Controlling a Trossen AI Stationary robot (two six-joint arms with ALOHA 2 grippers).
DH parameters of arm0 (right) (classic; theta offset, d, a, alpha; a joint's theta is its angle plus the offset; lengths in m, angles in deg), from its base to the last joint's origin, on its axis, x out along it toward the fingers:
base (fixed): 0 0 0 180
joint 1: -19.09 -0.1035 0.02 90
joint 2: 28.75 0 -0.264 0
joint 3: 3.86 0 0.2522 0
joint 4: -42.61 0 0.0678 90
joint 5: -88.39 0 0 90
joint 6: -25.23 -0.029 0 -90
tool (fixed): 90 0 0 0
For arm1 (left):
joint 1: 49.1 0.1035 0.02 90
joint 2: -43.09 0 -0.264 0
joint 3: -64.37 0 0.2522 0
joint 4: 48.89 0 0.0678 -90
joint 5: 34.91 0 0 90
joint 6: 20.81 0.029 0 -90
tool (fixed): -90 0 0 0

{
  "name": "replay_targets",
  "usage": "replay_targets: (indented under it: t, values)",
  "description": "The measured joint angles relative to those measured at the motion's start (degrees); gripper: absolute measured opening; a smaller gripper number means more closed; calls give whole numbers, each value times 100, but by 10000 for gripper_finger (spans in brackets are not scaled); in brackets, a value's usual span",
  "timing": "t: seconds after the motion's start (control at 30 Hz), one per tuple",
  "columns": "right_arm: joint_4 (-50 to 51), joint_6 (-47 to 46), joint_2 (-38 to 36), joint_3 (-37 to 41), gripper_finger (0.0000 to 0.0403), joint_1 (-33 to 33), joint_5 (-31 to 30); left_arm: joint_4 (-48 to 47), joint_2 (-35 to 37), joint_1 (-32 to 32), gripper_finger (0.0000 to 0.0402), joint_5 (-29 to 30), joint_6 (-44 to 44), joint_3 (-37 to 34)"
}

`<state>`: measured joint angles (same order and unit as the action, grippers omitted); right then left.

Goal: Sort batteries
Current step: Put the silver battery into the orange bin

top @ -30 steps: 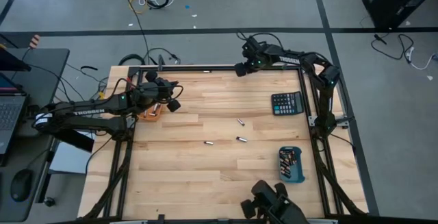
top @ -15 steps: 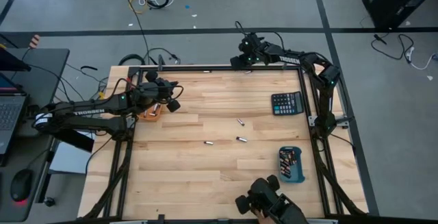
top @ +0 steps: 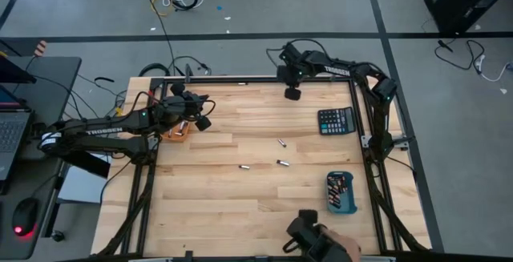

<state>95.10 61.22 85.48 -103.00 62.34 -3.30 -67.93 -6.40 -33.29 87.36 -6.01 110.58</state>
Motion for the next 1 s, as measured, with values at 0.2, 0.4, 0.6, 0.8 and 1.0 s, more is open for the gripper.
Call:
replay_targets:
  t: [0.2, 0.4, 0.6, 0.8, 1.0]
  values:
    - [213, 1494, 0, -3, 44, -139, -405, -24, 0, 0, 0, 0, -2, 0]
    - [188, 1456, 0, -3, 69, -61, -400, -30, 0, 0, 0, 0, 156, 0]
    - [-86, 1136, 156, -6, 92, 67, -466, -26, 0, 0, 0, 0, 162, 0]
    - [-82, 1026, 418, 1, 103, 73, -816, -27, 2, 0, 0, 0, 155, 0]
    - [-140, 1162, 538, -1, 104, 53, -769, -32, 1, 0, 0, 0, 151, 0]
